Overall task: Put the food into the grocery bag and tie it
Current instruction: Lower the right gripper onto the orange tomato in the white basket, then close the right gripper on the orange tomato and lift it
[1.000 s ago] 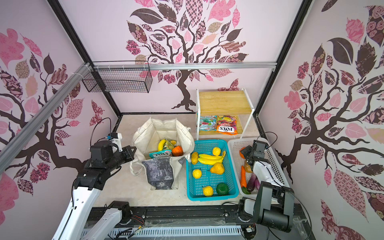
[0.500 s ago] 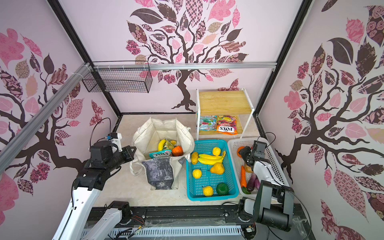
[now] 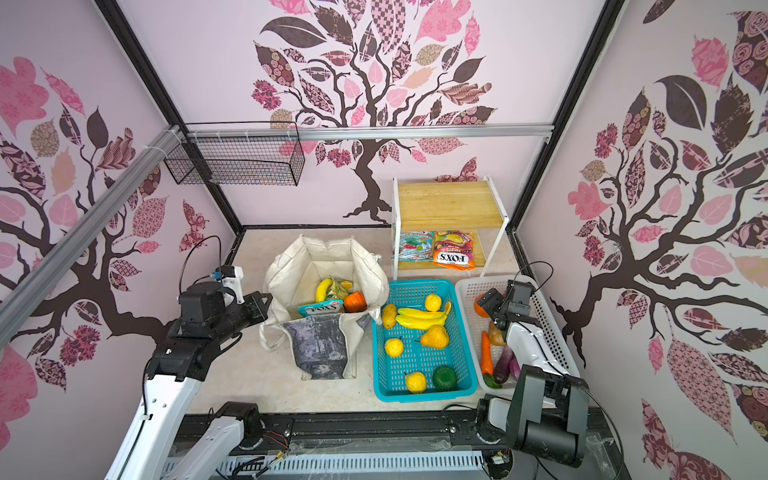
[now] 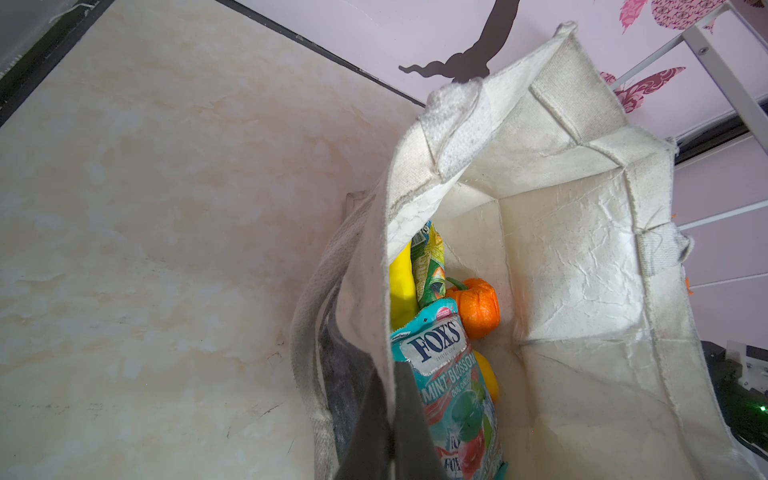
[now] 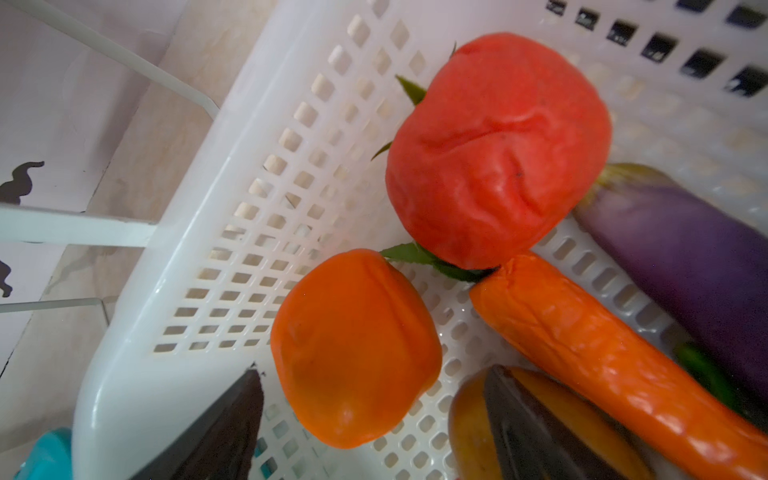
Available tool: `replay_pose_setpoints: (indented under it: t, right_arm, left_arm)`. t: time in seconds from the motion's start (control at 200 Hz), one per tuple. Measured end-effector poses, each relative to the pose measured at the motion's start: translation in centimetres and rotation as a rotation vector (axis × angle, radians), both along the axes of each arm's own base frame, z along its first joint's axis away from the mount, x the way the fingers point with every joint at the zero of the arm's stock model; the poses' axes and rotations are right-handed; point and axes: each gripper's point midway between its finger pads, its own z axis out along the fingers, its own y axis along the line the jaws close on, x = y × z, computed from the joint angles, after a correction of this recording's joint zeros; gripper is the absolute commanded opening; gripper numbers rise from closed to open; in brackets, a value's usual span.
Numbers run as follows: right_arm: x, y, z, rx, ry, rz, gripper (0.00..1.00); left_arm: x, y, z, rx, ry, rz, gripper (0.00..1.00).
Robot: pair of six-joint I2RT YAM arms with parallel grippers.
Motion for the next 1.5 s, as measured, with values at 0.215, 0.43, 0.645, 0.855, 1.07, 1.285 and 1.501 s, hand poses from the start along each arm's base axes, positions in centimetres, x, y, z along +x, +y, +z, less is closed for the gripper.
replay_pose_setpoints:
  t: [0.215, 0.43, 0.645, 0.855, 1.07, 1.285, 1.501]
  right_arm:
    - [1.1, 1.2, -0.3, -0.094, 0.036, 0.069, 0.94]
    - [1.6, 1.6, -0.8, -0.183, 0.073, 0.102, 0.94]
    - [1.9, 1.3, -2.7, -0.192, 0.146, 0.108, 0.93]
    - [1.9, 1.4, -3.7, -0.183, 0.173, 0.117, 0.92]
    - [1.8, 1.5, -4.0, -0.175, 0.179, 0.115, 0.85]
    - [1.9, 1.4, -4.1, -0.168, 0.179, 0.105, 0.8]
    - [1.9, 1.4, -4.0, -0.169, 0.175, 0.099, 0.77]
  left_arm:
    - [0.0, 0.1, 0.0, 0.0, 0.002, 0.002, 0.0]
    - [0.0, 0.2, -0.1, 0.0, 0.005, 0.006, 0.0]
    - [0.1, 0.2, -0.2, 0.001, 0.009, 0.008, 0.0]
    - [0.1, 0.2, -0.2, 0.001, 0.009, 0.008, 0.0]
    - [0.1, 0.2, -0.2, 0.0, 0.008, 0.009, 0.0]
    - [0.0, 0.2, -0.2, -0.002, 0.008, 0.005, 0.0]
    - [0.0, 0.1, -0.1, -0.004, 0.007, 0.003, 0.0]
